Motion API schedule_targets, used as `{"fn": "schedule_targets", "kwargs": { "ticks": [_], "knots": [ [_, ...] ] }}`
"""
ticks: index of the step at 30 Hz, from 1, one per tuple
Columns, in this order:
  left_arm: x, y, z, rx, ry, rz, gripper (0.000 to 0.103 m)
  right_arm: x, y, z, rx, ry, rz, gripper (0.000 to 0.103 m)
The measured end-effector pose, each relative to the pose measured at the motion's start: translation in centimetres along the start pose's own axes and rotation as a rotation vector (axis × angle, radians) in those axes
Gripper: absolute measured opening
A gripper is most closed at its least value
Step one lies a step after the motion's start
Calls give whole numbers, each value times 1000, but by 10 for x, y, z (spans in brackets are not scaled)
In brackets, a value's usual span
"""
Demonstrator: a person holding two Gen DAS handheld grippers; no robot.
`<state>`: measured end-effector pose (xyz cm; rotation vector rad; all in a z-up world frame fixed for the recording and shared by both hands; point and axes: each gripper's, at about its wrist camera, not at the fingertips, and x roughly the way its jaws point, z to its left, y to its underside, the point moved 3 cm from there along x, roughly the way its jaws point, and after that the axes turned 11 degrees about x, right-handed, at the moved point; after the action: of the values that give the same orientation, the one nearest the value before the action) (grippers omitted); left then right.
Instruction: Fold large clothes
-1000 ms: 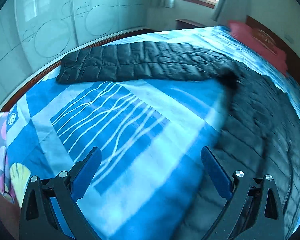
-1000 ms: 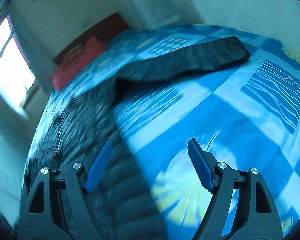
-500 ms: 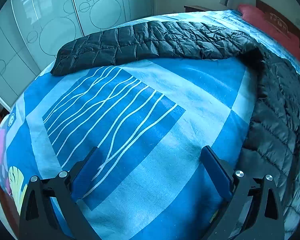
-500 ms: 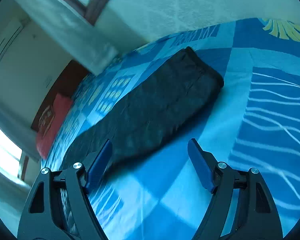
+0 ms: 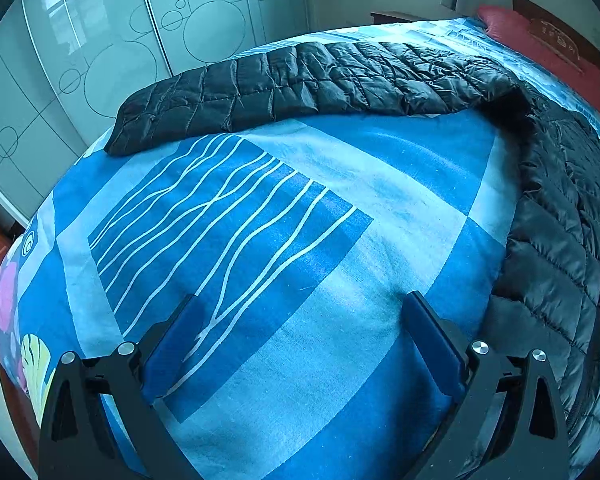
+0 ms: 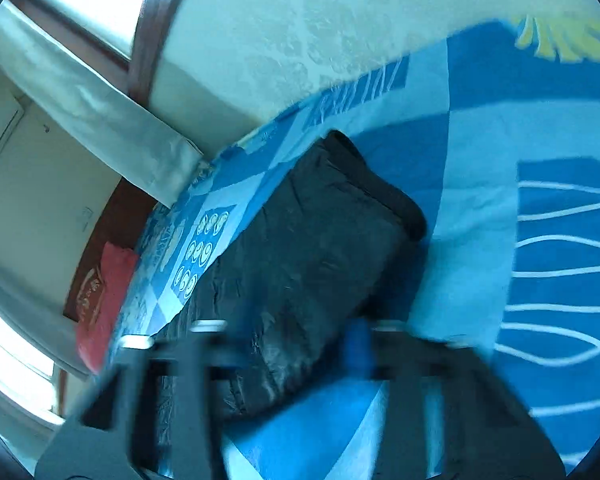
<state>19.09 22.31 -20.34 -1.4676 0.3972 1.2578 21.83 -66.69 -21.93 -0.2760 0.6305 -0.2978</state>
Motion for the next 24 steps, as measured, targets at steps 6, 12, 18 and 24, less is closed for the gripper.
{"fn": "schedule_targets", "kwargs": {
  "ticks": [6, 12, 18, 24],
  "knots": [
    [0, 1, 0, -1, -7, -11, 99, -44, 31, 66, -230, -86, -46, 5],
    [0, 2, -1, 1, -16, -16, 99, -86, 114, 166, -485, -244, -3, 5],
    [0, 3, -2, -7, -6, -23, 99, -97, 239, 244, -661, -345, 145, 5],
    [1, 4, 1, -12, 10, -35, 99, -100, 363, 284, -812, -398, 265, 5]
  ]
}}
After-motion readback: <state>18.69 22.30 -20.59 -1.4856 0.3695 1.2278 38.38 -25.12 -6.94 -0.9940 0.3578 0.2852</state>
